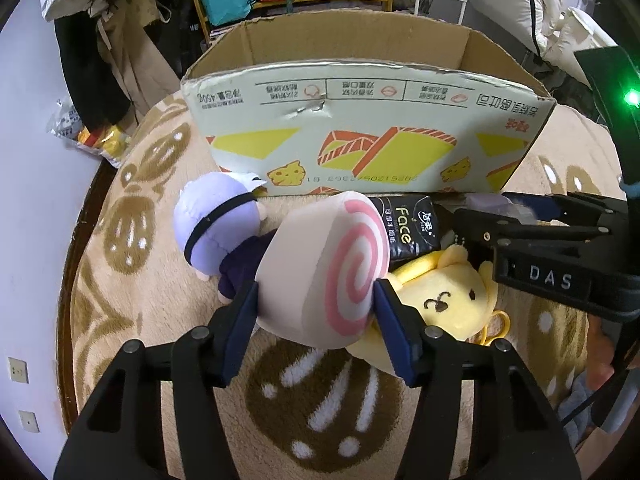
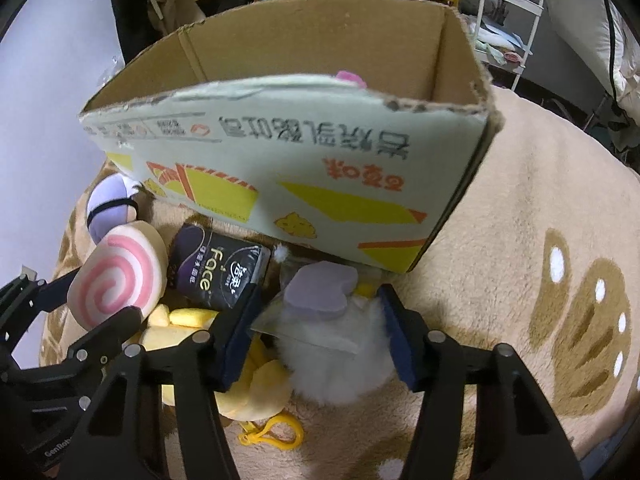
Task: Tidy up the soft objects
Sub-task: 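Lower the left tool onto the pink swirl plush while the right tool reaches the white fluffy plush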
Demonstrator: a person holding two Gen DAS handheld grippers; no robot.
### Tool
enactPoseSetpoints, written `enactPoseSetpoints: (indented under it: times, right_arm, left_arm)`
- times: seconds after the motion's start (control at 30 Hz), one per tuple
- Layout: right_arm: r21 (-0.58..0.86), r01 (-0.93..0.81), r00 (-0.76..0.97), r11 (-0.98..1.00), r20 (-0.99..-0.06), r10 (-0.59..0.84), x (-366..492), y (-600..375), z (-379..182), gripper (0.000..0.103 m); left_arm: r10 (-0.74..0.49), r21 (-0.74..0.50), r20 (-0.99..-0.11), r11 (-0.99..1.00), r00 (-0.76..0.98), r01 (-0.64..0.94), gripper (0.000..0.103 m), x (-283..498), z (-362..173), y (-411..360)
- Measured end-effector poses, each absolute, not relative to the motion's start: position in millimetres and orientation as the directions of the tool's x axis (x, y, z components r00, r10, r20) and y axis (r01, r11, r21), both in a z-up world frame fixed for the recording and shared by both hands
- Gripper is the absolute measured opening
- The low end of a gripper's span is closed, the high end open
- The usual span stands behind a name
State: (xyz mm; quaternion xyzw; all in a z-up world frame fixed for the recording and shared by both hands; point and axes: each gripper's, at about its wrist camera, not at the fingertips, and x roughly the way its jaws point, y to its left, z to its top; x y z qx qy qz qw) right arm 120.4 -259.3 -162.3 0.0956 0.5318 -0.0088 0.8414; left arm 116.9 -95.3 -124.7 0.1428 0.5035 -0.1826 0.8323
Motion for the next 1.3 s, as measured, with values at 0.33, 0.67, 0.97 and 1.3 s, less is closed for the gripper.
enactPoseSetpoints:
  times: [0.33, 0.67, 0.97, 1.3]
  right_arm:
    - [0.137, 0.097, 0.409, 0.986, -0.908, 0.086, 123, -259, -159, 0.058]
    - [0.194, 0.107, 0.394, 0.975, -0.909, 0.137, 139, -268, -157, 0.058]
    - [0.189, 0.096, 0.382, 0.977, -0.914, 0.139, 144, -266, -151, 0.055]
    - [0.237, 0.123, 0.385, 0.964, -0.906, 0.174, 142, -277, -153, 0.055]
  left_arm:
    - [-0.173, 0.042, -0.883, 0.897, 0.437, 0.441, 0.057, 115, -118, -95]
    - [-0.164, 0.070, -0.871, 0.891, 0.462, 0.449, 0.053, 110, -116, -99]
    - [-0.183, 0.034, -0.876, 0.900, 0.446, 0.435, 0.044, 110, -116, -94]
    - [-0.181, 0.024, -0.878, 0.908, 0.444, 0.419, 0.044, 115, -117, -91]
